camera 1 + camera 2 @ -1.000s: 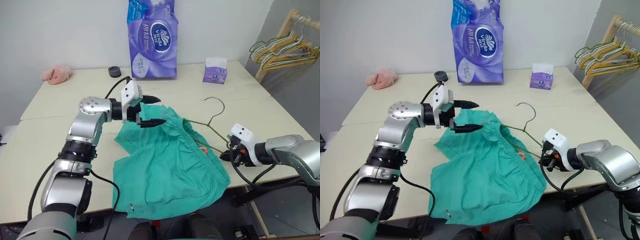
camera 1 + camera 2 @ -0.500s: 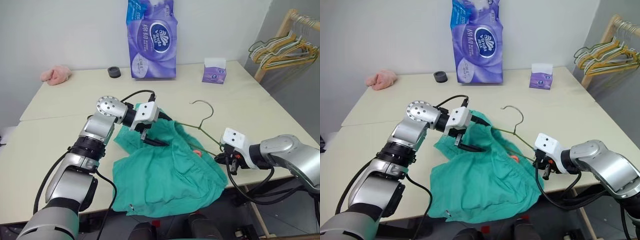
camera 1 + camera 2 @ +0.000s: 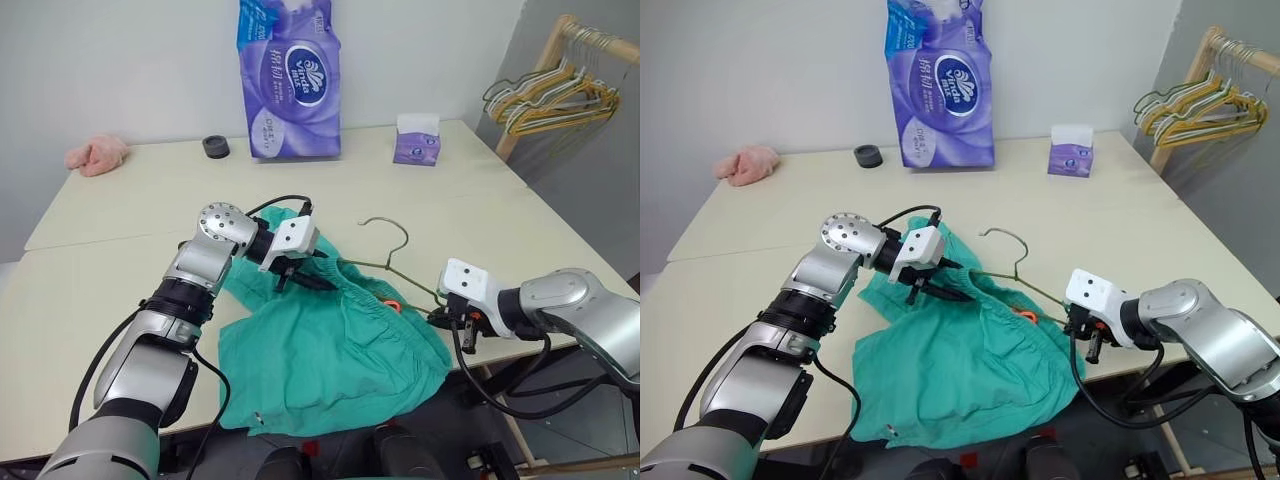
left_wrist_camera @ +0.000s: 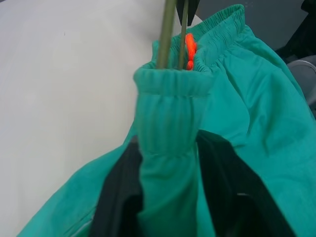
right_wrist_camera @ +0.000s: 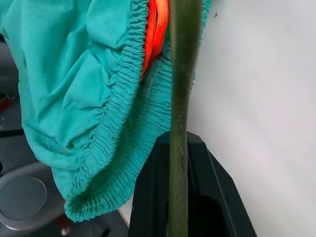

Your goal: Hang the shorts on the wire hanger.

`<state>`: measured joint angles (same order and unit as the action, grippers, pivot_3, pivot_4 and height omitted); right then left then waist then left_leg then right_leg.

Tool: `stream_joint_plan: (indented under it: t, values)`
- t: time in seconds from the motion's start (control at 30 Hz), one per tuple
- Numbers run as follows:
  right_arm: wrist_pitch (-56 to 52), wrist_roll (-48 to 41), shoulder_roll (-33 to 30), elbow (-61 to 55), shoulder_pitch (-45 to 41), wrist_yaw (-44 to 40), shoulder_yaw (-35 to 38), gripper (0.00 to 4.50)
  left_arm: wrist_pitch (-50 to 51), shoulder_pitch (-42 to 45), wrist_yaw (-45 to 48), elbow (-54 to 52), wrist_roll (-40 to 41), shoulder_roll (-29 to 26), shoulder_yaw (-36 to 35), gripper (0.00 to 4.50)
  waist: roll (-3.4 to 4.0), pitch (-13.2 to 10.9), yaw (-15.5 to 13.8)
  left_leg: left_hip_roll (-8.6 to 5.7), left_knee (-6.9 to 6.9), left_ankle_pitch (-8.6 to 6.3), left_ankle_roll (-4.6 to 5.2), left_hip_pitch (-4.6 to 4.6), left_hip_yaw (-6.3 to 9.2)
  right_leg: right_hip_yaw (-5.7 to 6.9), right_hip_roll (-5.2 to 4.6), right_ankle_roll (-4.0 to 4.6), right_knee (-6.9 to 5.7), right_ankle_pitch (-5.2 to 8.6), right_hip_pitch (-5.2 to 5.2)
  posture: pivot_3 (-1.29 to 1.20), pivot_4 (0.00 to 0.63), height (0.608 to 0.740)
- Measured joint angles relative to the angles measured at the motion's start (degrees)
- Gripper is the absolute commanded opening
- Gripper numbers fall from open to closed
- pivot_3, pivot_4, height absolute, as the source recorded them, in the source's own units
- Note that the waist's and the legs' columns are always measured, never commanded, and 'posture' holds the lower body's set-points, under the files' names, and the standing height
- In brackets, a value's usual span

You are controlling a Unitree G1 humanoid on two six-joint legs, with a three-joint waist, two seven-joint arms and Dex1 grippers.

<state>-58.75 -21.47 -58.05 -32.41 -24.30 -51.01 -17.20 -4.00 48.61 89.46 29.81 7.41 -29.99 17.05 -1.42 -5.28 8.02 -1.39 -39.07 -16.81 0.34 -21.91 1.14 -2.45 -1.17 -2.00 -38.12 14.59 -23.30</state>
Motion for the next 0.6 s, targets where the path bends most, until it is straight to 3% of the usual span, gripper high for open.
stream_joint_plan:
  t: [0.07, 0.53, 0.57, 0.6]
  values:
    - [0.24, 0.25, 0.31, -0.12, -0.06, -0.13, -0.23, 0.00, 0.21, -0.34, 0.07, -0.01, 0.00, -0.19, -0.17, 0.05, 0.01, 0.01, 0.01, 0.00, 0.00, 0.00, 0.00, 0.01, 0.01, 0.00, 0.00, 0.00, -0.01, 0.00, 0.00, -0.21, 0.040, 0.740]
    - [11.24, 7.11, -1.68, 0.16, 0.38, -3.79, -2.13, 0.00, 2.37, -3.44, 1.24, -1.65, 0.18, -1.07, -0.56, 0.05, 0.06, 0.04, 0.11, 0.00, -0.01, 0.00, 0.00, 0.00, 0.02, 0.01, 0.00, 0.00, -0.01, 0.00, 0.00, -0.21, 0.042, 0.740]
    - [12.43, 7.51, -2.17, 0.32, 0.38, -4.21, -2.08, 0.49, 2.38, -3.44, 1.24, -1.92, 0.18, -1.06, -0.56, 0.00, 0.06, 0.04, 0.11, 0.00, -0.01, 0.00, 0.00, 0.01, 0.02, 0.01, 0.00, 0.00, -0.01, 0.00, 0.00, -0.21, 0.042, 0.740]
    - [15.60, 7.96, -3.04, 0.62, 0.39, -5.41, -1.77, 0.70, 2.38, -3.44, 1.16, -2.22, 0.16, -0.83, -0.53, 0.00, 0.08, 0.05, 0.09, 0.00, -0.01, 0.00, 0.00, 0.01, 0.02, 0.01, 0.00, 0.00, -0.01, 0.00, 0.00, -0.21, 0.042, 0.740]
